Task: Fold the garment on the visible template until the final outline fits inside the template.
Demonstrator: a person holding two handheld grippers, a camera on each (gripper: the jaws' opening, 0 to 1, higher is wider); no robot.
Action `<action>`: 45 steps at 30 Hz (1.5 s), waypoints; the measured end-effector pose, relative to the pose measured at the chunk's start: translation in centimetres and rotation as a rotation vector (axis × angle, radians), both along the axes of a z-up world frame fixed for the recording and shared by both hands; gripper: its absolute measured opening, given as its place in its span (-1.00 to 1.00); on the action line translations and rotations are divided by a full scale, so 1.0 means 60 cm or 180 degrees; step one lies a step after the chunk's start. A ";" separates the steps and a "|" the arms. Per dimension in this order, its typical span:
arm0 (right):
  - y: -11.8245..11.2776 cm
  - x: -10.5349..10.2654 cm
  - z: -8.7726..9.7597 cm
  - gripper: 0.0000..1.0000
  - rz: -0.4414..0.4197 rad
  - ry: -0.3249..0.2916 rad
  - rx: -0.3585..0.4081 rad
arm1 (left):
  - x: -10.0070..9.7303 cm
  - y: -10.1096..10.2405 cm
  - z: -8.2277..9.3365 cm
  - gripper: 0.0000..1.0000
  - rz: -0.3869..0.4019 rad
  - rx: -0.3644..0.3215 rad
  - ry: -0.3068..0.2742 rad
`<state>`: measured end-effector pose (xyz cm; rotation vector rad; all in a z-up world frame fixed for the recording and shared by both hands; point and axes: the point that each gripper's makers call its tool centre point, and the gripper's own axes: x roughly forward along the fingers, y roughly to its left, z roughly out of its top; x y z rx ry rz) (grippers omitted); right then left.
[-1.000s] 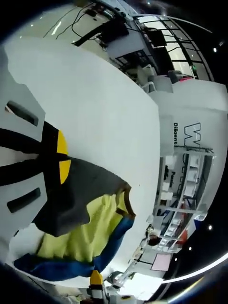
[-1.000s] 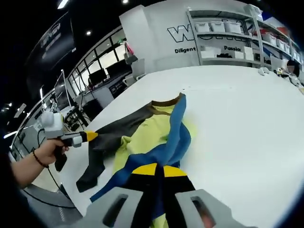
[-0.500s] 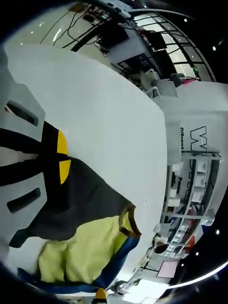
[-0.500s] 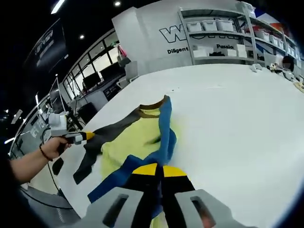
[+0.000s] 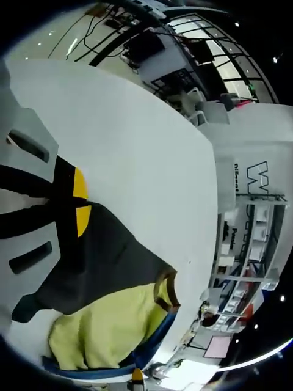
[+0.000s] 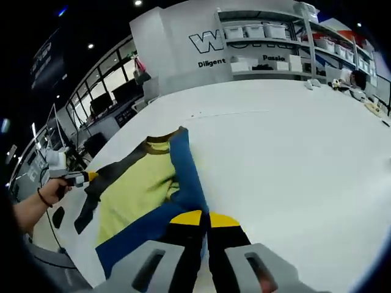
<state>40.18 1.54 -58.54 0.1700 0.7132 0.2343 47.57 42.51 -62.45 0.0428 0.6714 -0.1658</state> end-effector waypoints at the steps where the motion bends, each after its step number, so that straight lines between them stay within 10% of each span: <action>1: -0.004 0.003 -0.002 -1.00 -0.0022 0.0010 0.0001 | 0.001 0.001 0.000 -1.00 -0.0002 0.0007 -0.0001; 20: -0.123 0.105 0.005 -1.00 -0.0423 -0.0035 -0.0154 | 0.019 0.015 0.000 -1.00 -0.0054 0.0131 0.0030; 39: -0.148 0.169 -0.006 -1.00 -0.0570 -0.0070 -0.0304 | 0.022 0.018 0.002 -1.00 -0.0082 0.0214 0.0028; 45: -0.137 0.163 0.003 -0.92 -0.0179 -0.0116 -0.0675 | 0.027 0.007 0.013 -1.00 -0.0314 0.0367 -0.0115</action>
